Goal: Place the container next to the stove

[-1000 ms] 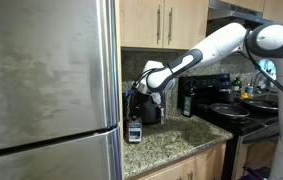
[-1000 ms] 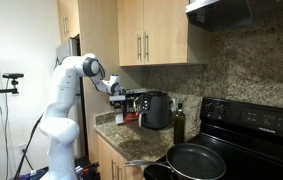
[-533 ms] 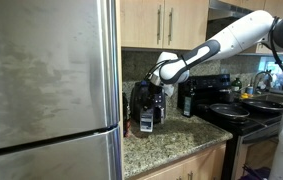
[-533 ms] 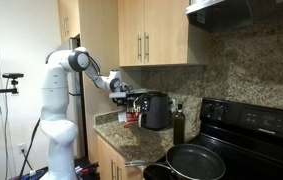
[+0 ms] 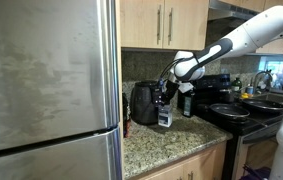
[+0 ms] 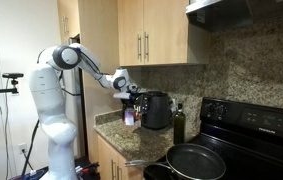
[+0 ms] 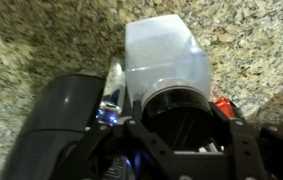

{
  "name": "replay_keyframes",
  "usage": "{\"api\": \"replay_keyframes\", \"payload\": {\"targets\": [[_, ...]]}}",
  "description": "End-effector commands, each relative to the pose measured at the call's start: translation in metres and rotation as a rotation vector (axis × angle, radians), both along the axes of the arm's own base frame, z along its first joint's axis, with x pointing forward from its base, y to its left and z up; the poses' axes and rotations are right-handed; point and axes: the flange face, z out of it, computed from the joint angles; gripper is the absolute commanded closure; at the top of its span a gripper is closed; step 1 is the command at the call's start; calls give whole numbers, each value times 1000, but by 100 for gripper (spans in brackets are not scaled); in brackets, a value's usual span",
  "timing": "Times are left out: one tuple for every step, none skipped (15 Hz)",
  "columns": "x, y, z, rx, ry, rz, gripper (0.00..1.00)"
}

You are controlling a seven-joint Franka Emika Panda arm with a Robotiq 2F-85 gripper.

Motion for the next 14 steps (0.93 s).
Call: {"api": "replay_keyframes", "payload": {"targets": [[-39, -69, 24, -11, 27, -195, 62], [-43, -83, 27, -6, 31, -242, 62], [-22, -59, 17, -3, 36, -167, 37], [-29, -74, 21, -2, 39, -202, 37], [-35, -82, 24, -1, 40, -221, 37], [-39, -84, 25, 1, 39, -229, 37], [-40, -83, 24, 1, 41, -233, 62], [-26, -86, 10, -2, 63, -259, 62], [-11, -100, -1, -15, 51, -331, 62], [4, -117, -13, -3, 45, -408, 62], [16, -132, -22, -6, 32, -461, 62], [31, -151, -29, -3, 16, -519, 62], [45, -167, -34, 9, 5, -579, 62], [62, -186, -37, 18, -18, -635, 62]]}}
